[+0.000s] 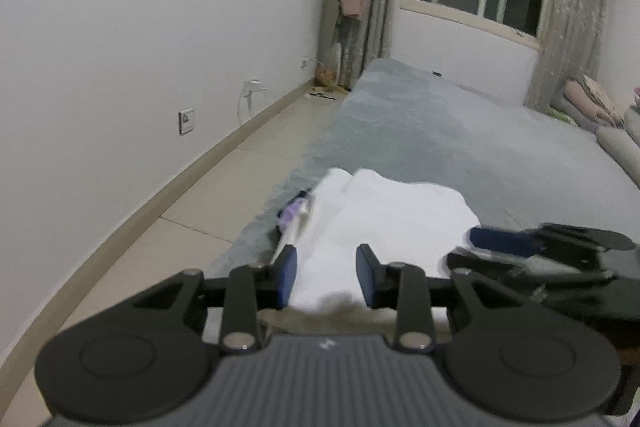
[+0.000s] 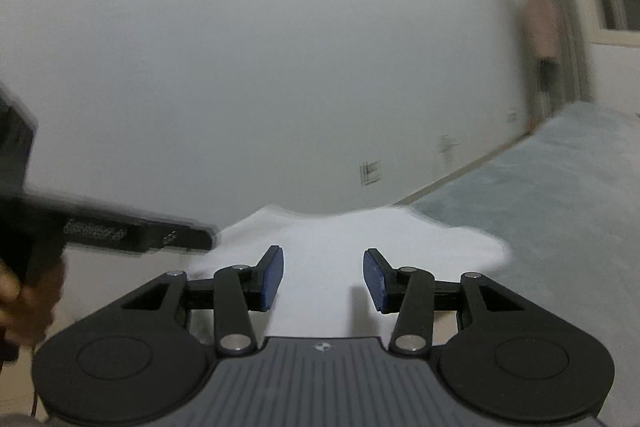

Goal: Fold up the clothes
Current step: 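Lower the folded shirt onto the beige folded garment and open both grippers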

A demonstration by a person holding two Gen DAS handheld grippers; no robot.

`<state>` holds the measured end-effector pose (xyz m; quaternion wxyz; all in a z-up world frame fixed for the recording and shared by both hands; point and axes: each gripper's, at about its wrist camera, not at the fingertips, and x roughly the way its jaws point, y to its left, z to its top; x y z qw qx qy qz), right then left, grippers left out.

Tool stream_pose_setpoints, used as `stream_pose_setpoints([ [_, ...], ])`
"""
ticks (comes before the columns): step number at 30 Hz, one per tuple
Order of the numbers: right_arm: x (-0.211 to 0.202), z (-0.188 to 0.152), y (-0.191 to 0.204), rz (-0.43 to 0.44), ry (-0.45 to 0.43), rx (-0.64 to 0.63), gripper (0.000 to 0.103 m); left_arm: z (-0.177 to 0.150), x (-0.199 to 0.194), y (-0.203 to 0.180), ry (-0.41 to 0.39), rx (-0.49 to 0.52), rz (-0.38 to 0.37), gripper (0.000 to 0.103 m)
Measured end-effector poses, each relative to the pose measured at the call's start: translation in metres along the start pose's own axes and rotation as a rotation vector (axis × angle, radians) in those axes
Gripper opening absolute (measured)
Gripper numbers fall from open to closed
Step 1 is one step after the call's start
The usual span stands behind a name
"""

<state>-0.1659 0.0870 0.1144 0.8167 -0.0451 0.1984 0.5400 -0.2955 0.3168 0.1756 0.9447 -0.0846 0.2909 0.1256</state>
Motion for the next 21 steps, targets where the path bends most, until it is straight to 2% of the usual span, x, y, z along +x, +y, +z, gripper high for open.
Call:
stream_pose_setpoints([
  [2, 0.012, -0.006, 0.012, -0.031, 0.050, -0.060, 0.044, -0.006, 0.010, -0.006, 0.030, 0.028, -0.003, 0.026],
  [3, 0.017, -0.009, 0.015, -0.048, 0.061, -0.082, 0.044, -0.009, 0.017, -0.009, 0.048, 0.037, -0.004, 0.018],
  [4, 0.020, -0.010, 0.015, -0.049, 0.064, -0.077, 0.044, -0.013, 0.024, -0.009, 0.068, 0.036, 0.002, 0.016],
  [7, 0.028, -0.013, 0.010, -0.037, 0.082, -0.045, 0.044, -0.023, 0.042, -0.006, 0.105, 0.011, 0.007, 0.014],
  [12, 0.031, -0.020, 0.011, -0.037, 0.112, -0.043, 0.044, -0.031, 0.051, -0.002, 0.121, 0.011, 0.008, 0.014],
  [16, 0.031, -0.020, 0.011, -0.034, 0.106, -0.016, 0.044, -0.032, 0.051, -0.003, 0.128, 0.019, 0.025, 0.014],
  [21, 0.026, -0.015, 0.016, -0.053, 0.072, -0.031, 0.045, -0.031, 0.036, -0.017, 0.106, 0.040, 0.083, 0.015],
])
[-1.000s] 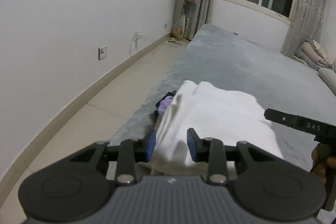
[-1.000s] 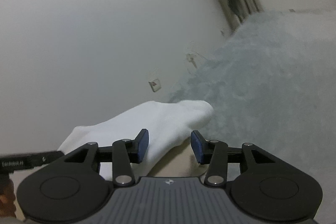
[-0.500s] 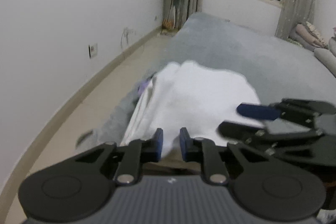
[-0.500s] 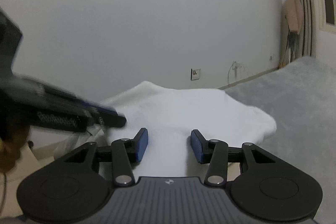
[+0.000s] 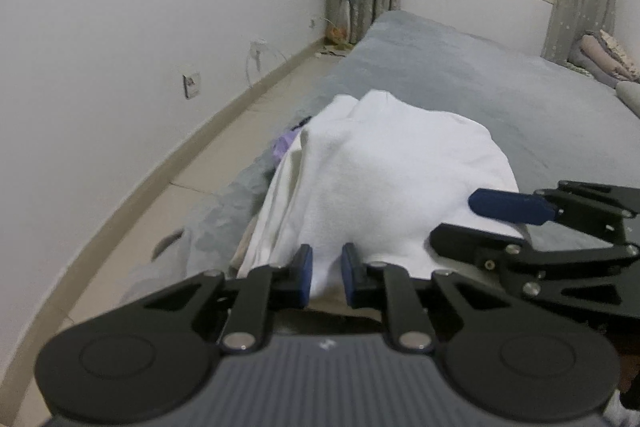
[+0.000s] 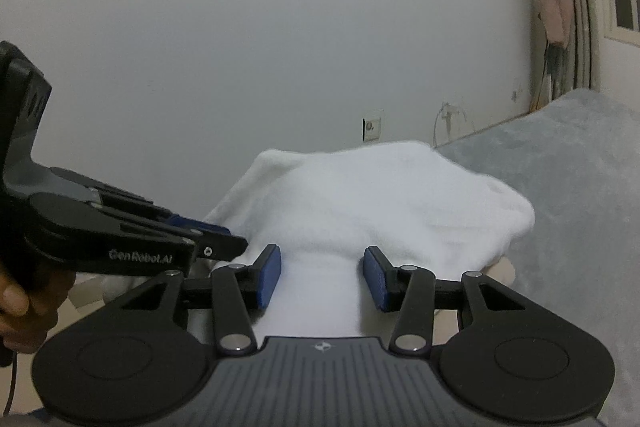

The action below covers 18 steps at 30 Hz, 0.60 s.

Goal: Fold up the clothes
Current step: 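Lower the folded shirt onto the beige folded garment and open both grippers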

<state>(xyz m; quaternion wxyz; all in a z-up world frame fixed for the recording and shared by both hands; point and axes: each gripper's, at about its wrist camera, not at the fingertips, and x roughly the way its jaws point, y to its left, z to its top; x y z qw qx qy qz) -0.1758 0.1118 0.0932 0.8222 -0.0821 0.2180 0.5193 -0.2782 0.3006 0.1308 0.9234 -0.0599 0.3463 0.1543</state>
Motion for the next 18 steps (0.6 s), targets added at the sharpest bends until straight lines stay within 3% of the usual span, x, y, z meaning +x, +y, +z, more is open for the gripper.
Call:
stream_pose_setpoints([
  [8, -0.026, -0.001, 0.002, -0.044, -0.048, 0.056, 0.050, -0.008, -0.036, -0.012, -0.057, 0.011, 0.107, 0.019],
  [18, -0.067, -0.013, 0.008, -0.027, -0.015, 0.130, 0.054, -0.028, -0.053, -0.035, -0.054, -0.004, 0.085, 0.021],
])
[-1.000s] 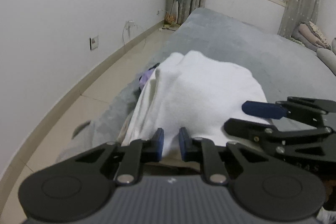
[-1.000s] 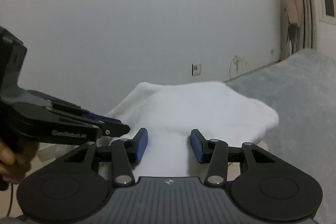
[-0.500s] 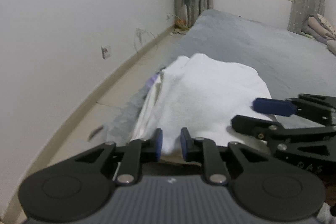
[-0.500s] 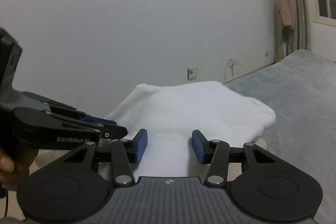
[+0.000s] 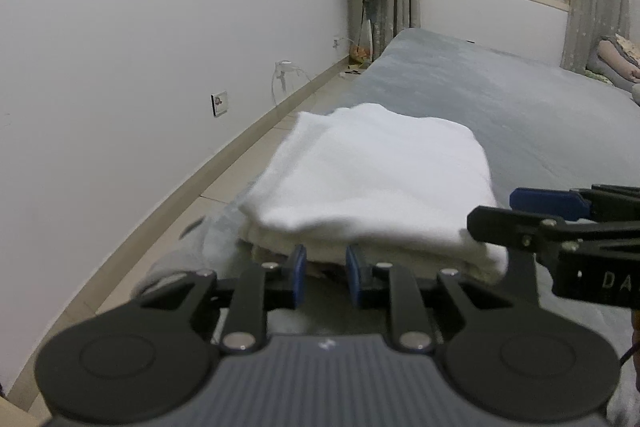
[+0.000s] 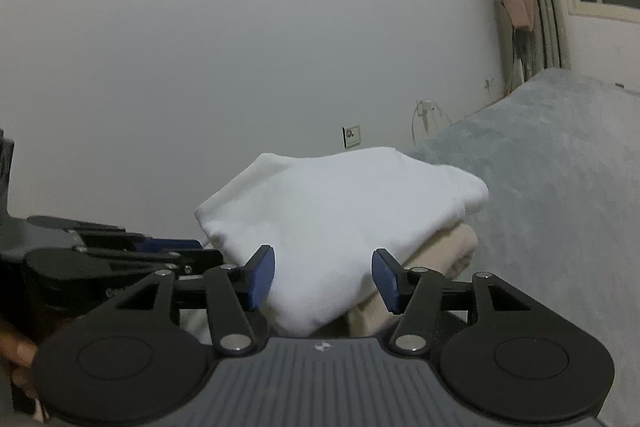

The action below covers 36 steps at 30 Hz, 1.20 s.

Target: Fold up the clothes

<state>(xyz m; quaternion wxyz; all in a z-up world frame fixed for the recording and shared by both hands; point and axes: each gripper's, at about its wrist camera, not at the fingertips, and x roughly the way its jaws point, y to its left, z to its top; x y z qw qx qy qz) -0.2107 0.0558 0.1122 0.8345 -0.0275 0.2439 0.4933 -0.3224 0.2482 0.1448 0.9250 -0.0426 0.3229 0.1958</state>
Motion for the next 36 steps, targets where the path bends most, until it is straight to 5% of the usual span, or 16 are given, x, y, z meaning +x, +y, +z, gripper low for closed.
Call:
stream_pose_setpoints([
  [5, -0.016, -0.008, -0.002, -0.018, 0.012, -0.011, 0.058, -0.010, -0.005, -0.010, 0.007, -0.005, -0.009, 0.022],
  [10, -0.026, -0.016, -0.011, -0.027, 0.021, -0.011, 0.060, -0.017, -0.003, -0.022, 0.005, 0.010, -0.005, 0.040],
  [14, -0.035, -0.021, -0.015, -0.030, 0.013, -0.007, 0.069, -0.025, 0.004, -0.030, 0.017, 0.026, 0.020, 0.042],
  [18, -0.041, -0.026, -0.016, -0.017, 0.006, -0.013, 0.077, -0.025, 0.001, -0.031, -0.003, 0.017, 0.025, 0.076],
  [24, -0.048, -0.020, -0.020, -0.023, -0.042, -0.043, 0.099, -0.026, -0.002, -0.036, -0.033, 0.042, 0.038, 0.103],
  [36, -0.057, -0.010, -0.023, -0.036, 0.013, -0.188, 0.103, -0.027, 0.002, -0.035, -0.007, 0.021, 0.076, 0.103],
])
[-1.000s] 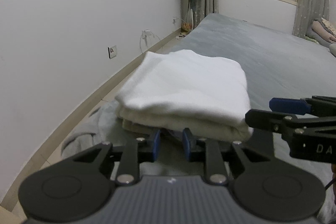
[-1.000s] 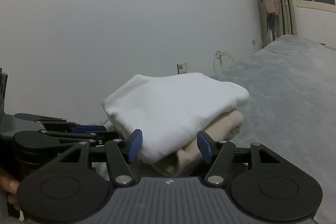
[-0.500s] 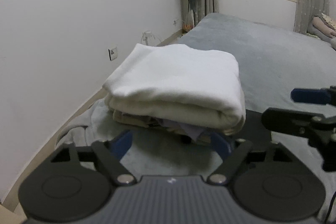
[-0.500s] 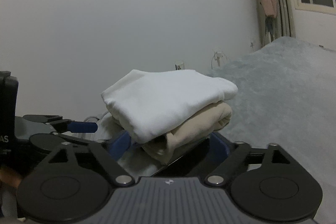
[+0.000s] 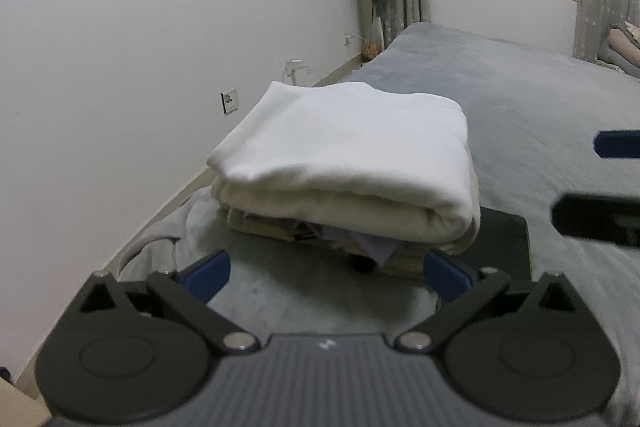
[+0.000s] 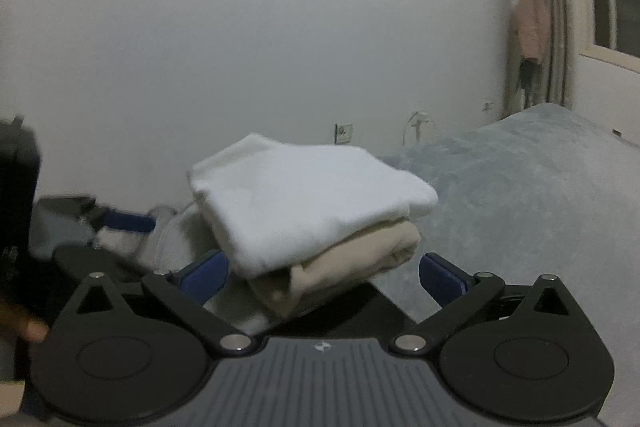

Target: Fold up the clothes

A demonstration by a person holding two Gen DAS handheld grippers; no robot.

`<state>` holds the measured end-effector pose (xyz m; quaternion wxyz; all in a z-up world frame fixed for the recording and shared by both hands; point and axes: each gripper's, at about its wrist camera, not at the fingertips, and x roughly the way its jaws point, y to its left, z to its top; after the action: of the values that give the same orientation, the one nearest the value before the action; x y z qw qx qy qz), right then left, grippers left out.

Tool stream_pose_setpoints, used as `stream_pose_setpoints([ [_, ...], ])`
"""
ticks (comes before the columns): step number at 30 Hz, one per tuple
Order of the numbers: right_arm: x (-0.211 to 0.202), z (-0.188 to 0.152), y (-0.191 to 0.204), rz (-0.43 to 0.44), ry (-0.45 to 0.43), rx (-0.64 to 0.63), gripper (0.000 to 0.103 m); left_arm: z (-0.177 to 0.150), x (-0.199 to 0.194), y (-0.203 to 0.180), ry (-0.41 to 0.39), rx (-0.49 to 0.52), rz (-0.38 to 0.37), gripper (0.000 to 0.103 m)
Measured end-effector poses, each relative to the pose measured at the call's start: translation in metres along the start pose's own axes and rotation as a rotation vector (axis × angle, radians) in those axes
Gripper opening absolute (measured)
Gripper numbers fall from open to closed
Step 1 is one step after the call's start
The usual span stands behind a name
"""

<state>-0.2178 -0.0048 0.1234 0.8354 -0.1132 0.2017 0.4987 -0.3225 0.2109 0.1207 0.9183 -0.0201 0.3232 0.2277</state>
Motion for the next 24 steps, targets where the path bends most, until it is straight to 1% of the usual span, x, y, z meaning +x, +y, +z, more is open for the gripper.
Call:
stream_pose_setpoints([
  [2, -0.005, -0.007, 0.000, 0.002, -0.014, -0.011, 0.103, -0.001, -0.001, -0.003, -0.007, 0.014, 0.016, 0.103],
  [4, -0.008, -0.014, -0.004, 0.002, -0.038, 0.021, 0.103, -0.001, -0.001, -0.007, -0.009, 0.034, 0.032, 0.103],
  [10, 0.003, -0.018, -0.021, -0.047, 0.003, 0.106, 0.103, -0.001, -0.001, -0.017, -0.010, 0.068, 0.035, 0.103],
  [13, 0.006, -0.018, -0.031, -0.013, 0.022, 0.187, 0.103, 0.000, 0.002, -0.016, 0.006, 0.060, 0.017, 0.103],
  [15, 0.007, -0.018, -0.032, 0.003, 0.028, 0.211, 0.103, 0.000, 0.003, -0.015, 0.014, 0.051, 0.009, 0.103],
  [18, 0.007, -0.018, -0.028, 0.006, 0.031, 0.192, 0.103, 0.000, 0.005, -0.014, 0.027, 0.047, 0.008, 0.103],
  [24, 0.007, -0.016, -0.021, 0.023, 0.021, 0.179, 0.103, 0.000, 0.004, -0.015, 0.029, 0.053, 0.019, 0.103],
])
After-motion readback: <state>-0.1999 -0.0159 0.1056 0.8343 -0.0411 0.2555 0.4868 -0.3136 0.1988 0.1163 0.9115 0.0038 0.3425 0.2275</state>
